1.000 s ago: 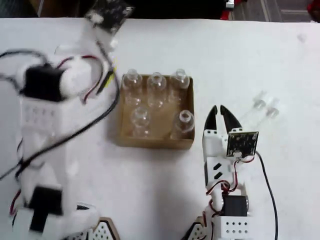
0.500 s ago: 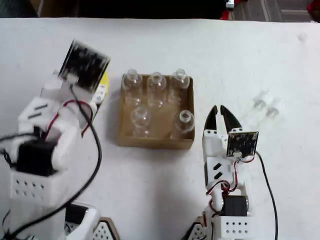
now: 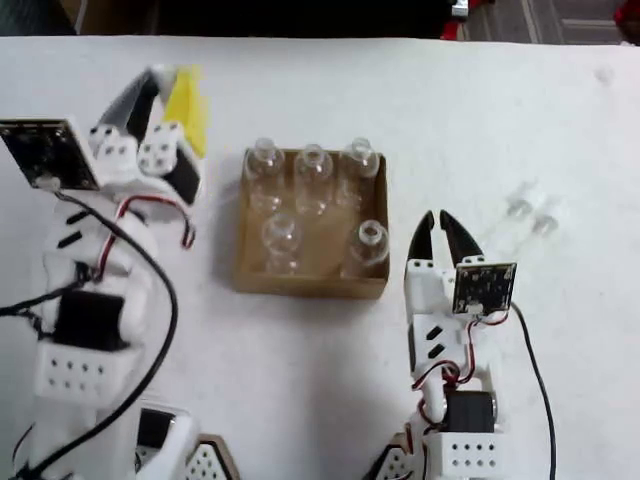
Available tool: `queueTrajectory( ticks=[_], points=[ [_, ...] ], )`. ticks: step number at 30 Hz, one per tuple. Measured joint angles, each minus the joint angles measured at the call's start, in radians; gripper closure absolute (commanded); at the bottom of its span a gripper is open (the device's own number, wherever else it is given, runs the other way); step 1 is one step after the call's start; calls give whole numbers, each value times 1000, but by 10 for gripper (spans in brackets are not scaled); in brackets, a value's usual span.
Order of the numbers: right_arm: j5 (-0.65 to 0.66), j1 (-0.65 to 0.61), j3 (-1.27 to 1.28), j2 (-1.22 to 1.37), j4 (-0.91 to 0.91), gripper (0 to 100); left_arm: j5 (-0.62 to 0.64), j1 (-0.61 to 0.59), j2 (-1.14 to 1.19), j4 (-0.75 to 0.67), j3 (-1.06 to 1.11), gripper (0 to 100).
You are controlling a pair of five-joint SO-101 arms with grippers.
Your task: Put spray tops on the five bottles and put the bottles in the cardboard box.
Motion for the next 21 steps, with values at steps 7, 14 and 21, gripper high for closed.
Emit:
queueTrajectory(
  ticks=[7,14,21],
  points=[
    [0,0,0,0,0,956,94,20,183,-379,0,977],
    [0,-2,0,0,0,956,150,25,419,-624,0,977],
    [0,-2,0,0,0,956,150,41,554,-700,11,977]
  ],
)
